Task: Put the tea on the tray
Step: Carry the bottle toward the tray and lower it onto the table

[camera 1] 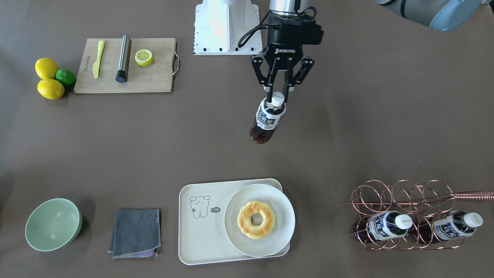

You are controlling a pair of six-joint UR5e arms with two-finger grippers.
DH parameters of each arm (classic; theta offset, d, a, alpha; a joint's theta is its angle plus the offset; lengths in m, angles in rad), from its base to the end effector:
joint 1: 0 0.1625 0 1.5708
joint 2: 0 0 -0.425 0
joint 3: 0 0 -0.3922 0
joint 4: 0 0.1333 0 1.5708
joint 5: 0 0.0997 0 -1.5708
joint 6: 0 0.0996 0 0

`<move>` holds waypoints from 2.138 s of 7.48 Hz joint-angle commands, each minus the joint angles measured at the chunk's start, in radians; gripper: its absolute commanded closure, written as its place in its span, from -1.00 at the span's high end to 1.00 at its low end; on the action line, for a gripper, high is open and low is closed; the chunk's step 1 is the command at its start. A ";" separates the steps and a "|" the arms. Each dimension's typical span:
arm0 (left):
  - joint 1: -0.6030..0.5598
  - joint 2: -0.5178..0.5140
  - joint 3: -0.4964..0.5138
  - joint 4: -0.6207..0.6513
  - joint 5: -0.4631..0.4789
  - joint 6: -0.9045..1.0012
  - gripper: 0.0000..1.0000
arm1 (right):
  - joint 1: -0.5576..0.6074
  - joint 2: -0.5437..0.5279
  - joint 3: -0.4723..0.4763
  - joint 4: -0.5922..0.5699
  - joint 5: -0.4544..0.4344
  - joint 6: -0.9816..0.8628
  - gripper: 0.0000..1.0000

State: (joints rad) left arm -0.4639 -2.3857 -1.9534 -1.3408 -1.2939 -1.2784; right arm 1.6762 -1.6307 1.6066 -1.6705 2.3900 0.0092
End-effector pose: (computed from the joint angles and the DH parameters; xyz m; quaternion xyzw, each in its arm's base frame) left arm 0.4538 -0.4065 0.0611 0.2836 0.3830 -0.1390 0.8681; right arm 0.1083 -0.4483 0.6760 -0.0376 -0.3997 0.0770 0.9126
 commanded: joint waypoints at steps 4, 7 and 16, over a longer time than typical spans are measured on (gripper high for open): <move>0.132 -0.060 0.126 -0.008 0.134 -0.032 -1.00 | 0.005 -0.003 -0.001 0.000 0.001 0.002 1.00; 0.165 -0.037 0.120 -0.027 0.163 -0.030 -1.00 | 0.005 -0.004 -0.001 0.000 0.001 0.002 1.00; 0.166 -0.027 0.033 -0.032 0.147 -0.021 0.94 | 0.014 -0.001 -0.004 0.000 0.001 -0.001 1.00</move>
State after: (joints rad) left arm -0.2962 -2.4151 -1.8611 -1.3757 -1.1354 -1.3056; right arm 1.6884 -1.6358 1.6030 -1.6705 2.3900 0.0077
